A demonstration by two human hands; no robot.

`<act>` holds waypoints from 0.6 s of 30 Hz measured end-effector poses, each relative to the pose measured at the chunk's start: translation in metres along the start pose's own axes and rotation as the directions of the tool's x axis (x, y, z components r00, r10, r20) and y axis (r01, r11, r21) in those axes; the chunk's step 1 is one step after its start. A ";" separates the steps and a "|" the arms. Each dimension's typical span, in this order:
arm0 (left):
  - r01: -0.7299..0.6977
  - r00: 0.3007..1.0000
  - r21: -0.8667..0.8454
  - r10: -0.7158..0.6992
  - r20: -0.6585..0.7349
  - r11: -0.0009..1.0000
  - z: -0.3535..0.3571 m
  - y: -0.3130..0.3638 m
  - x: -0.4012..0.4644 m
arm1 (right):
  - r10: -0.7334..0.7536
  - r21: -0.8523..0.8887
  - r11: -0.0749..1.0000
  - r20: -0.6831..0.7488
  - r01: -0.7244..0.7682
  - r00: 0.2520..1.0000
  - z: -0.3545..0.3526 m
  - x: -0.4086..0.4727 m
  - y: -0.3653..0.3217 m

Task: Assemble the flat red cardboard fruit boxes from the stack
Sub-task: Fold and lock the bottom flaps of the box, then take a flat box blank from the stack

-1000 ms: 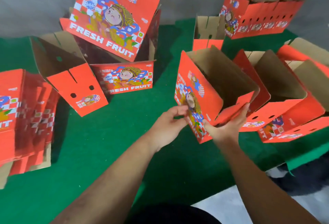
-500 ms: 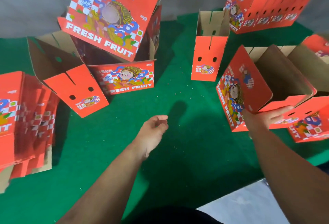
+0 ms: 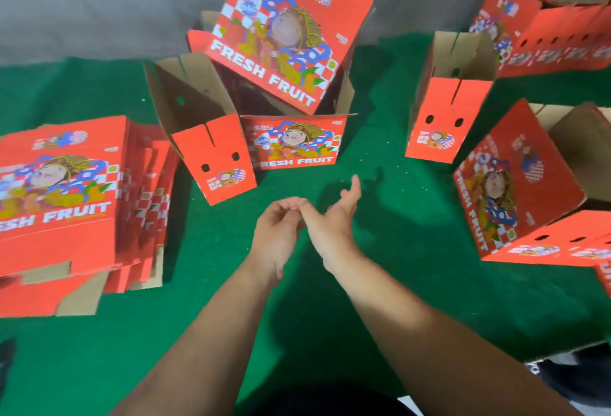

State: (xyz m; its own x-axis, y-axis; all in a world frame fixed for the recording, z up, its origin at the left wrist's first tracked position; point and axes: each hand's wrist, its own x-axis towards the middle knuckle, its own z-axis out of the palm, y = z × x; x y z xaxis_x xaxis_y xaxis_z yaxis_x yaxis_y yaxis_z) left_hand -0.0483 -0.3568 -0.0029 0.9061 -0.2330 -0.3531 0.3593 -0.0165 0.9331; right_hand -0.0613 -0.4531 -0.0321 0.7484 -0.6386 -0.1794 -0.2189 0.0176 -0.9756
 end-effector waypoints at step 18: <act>0.210 0.885 0.856 0.279 -0.372 0.473 -0.310 0.015 0.023 | 0.031 -0.244 0.961 0.567 0.132 0.823 0.284 -0.094 -0.043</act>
State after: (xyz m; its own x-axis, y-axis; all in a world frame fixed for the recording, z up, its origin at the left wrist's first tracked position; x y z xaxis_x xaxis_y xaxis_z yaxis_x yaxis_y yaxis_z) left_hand 0.0476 -0.0608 -0.0184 0.9855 0.1507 -0.0775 0.1694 -0.8886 0.4261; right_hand 0.0560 -0.1756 -0.0091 0.9642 -0.0890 -0.2496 -0.2643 -0.2554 -0.9300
